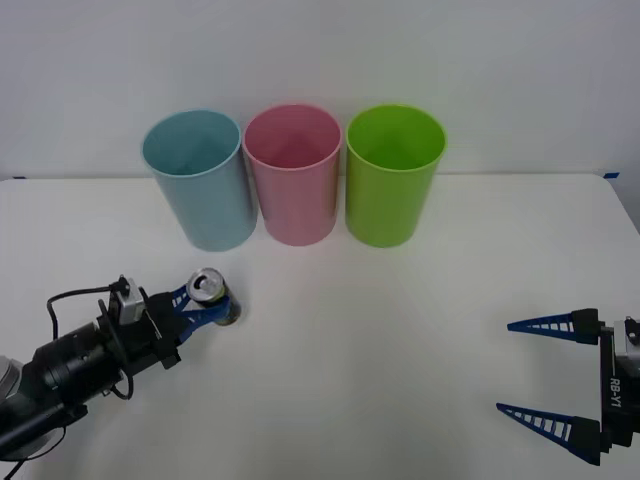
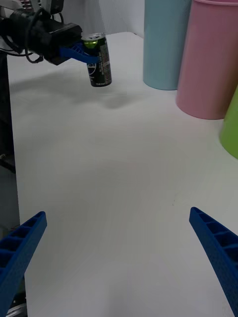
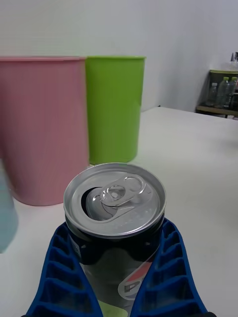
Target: Put cans in the blue bin and PET bottles in the pink bin and trash in the green bin.
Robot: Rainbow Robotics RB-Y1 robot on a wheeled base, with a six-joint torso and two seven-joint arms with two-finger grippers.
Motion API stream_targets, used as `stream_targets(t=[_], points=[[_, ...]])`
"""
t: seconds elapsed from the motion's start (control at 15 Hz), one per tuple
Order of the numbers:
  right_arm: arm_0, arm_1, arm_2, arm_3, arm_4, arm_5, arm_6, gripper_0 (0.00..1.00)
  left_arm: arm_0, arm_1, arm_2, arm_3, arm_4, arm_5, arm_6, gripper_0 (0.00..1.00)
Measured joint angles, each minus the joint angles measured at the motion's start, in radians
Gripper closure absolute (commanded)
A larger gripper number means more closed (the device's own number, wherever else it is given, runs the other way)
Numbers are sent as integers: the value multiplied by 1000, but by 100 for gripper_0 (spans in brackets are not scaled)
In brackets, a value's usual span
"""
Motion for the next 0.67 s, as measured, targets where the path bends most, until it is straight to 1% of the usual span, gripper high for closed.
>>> stream_targets(t=[0.13, 0.27, 0.47, 0.67], points=[[0, 0, 0, 0, 0, 0, 0, 0, 4, 1, 14, -30, 8, 38, 9, 100], [0, 0, 0, 0, 0, 0, 0, 0, 28, 0, 15, -93, 15, 97, 24, 100], [0, 0, 0, 0, 0, 0, 0, 0, 72, 6, 15, -219, 12, 173, 104, 100], [0, 0, 0, 0, 0, 0, 0, 0, 108, 25, 15, -338, -32, 256, 190, 100]])
